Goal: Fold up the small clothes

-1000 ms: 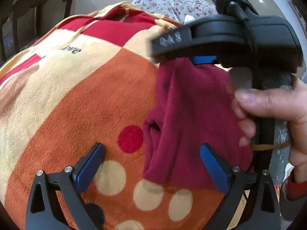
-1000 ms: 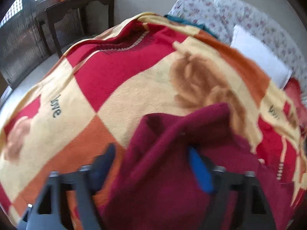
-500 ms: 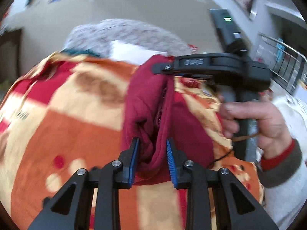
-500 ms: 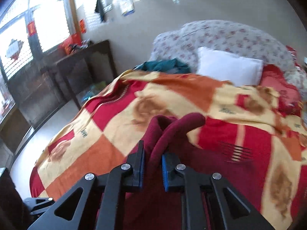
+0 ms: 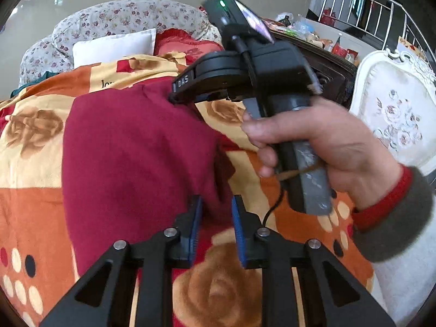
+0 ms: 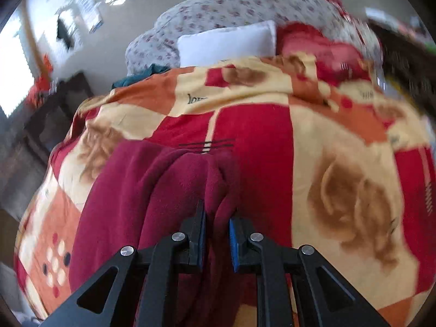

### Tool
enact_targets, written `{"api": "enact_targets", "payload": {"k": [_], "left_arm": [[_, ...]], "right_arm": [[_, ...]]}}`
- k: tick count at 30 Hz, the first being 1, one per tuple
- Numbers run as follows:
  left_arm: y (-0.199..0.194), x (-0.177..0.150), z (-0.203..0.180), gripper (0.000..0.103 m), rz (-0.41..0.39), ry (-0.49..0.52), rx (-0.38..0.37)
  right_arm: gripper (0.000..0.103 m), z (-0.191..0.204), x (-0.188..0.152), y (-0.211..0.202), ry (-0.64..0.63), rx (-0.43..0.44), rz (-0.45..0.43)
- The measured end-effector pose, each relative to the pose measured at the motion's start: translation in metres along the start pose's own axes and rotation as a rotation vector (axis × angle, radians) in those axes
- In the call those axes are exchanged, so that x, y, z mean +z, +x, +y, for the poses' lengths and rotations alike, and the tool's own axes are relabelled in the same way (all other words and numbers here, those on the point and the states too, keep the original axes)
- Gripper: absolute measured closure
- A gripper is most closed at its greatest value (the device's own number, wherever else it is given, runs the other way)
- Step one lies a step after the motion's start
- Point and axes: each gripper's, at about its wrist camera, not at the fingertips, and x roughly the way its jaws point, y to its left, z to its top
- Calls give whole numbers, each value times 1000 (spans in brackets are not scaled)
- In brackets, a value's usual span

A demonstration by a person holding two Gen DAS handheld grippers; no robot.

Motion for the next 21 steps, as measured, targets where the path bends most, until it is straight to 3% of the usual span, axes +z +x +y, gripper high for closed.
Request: {"api": "enact_targets", "payload": {"k": [1,3,4,6,7,9,11,12,15,18,21], "left_arm": [[-11,-2,3,74,-1,11,-11],[-37,-8,11,43,-31,24,11],[-56,-13,21,39,-70,34,36],[-74,-17,32,37,-119,50,90],[-83,-19,36,37,-139,58,147],[-85,-18,55,37,-157,59,246],[-76,-14,70,37,-128,19,279],[-69,-14,75,37,-110,-3,279],[-44,-21,82,37,-54,-21,293],[-20,-34,82,37,4,-17,291],[-11,-51,82,37,21,-13,274]], "right_arm": [[69,-5,0,-10,35,7,-21],[68,-2,-6,-35,39,28,-64],[60,3,-13,-52,30,38,-79],[45,16,-29,-75,9,42,-96],[43,27,-38,-85,-25,58,-104],[42,47,-55,-95,-76,86,-100],[42,65,-71,-91,-114,63,-63],[43,69,-76,-88,-128,53,-48],[82,76,-95,-70,-200,-31,-5],[86,58,-116,-68,-148,22,14],[88,41,-134,-62,-117,4,23]]}}
